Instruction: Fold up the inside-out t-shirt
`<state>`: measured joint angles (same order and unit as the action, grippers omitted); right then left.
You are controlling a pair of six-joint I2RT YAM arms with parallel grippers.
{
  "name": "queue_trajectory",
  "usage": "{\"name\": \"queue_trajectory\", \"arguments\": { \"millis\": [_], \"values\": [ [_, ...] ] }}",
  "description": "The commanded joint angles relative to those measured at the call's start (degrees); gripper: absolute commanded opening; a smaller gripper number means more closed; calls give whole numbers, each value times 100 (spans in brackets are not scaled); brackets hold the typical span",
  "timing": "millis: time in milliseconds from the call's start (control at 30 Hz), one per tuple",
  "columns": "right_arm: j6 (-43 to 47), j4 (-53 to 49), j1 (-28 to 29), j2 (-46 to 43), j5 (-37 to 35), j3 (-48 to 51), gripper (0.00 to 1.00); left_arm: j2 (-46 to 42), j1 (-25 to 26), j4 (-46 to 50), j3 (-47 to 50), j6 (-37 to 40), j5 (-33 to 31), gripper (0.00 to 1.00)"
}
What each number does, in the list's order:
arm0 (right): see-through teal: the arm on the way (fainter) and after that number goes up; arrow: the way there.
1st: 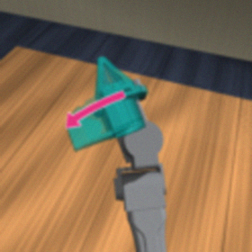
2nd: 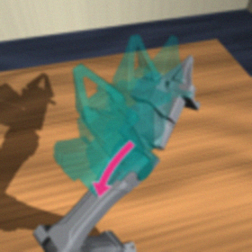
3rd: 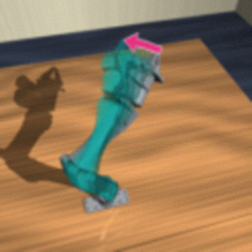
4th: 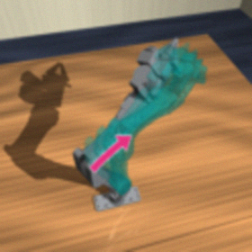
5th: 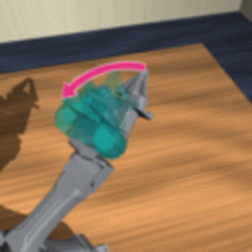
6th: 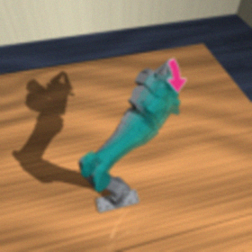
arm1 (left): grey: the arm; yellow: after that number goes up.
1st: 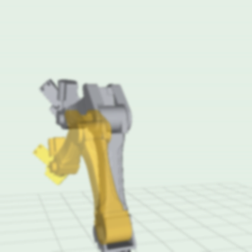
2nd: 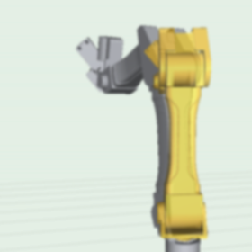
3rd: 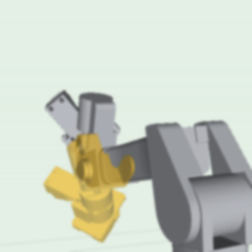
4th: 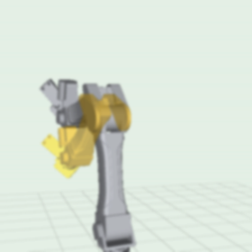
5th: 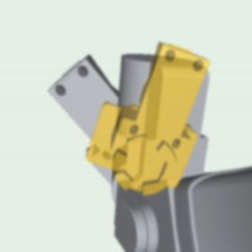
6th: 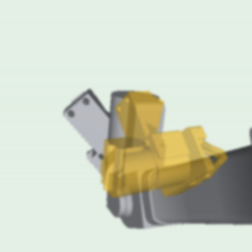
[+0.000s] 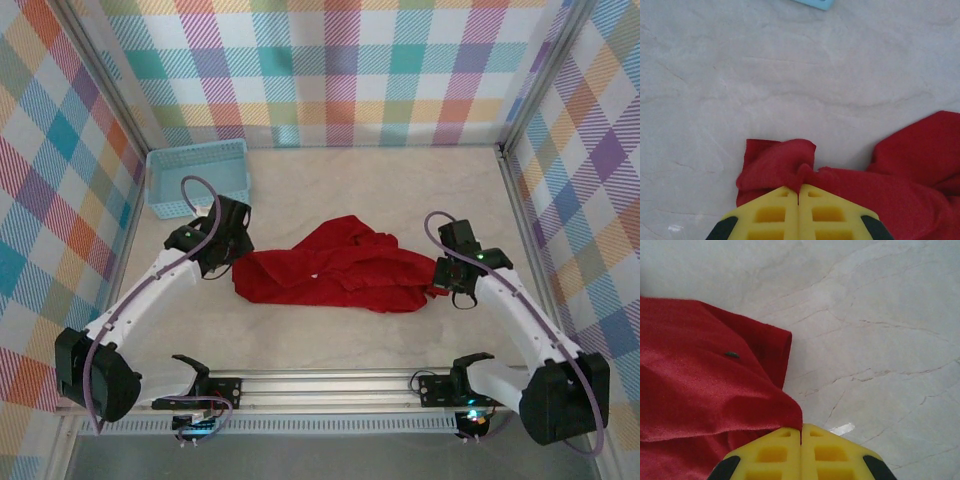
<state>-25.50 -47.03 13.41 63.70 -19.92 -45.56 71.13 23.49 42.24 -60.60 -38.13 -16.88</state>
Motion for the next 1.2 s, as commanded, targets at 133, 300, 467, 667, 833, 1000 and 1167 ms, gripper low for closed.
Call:
{"name": "queue_trajectory", "arguments": {
  "millis": [133, 300, 467, 667, 833, 1000, 1167],
  "values": [
    [223, 386, -27, 242, 89, -186, 35, 73, -239, -241, 76, 121, 112, 0],
    [220, 383, 19, 87, 257, -234, 53, 120, -252, -242, 32, 203, 110, 0],
    [333, 633, 39, 405, 445, -309, 55, 188, -283, -236, -26, 254, 133, 0],
    [423, 1159, 30, 1003, 699, -527, 61, 217, -301, -234, -40, 263, 143, 0],
    [427, 1291, 13, 1594, 861, -691, 57, 254, -317, -231, -31, 262, 172, 0],
    [457, 1314, 12, 1715, 1070, -739, 34, 261, -336, -234, -47, 267, 216, 0],
    [449, 988, 19, 1471, 820, -837, 7, 258, -353, -123, -198, 272, 267, 0]
  ]
}}
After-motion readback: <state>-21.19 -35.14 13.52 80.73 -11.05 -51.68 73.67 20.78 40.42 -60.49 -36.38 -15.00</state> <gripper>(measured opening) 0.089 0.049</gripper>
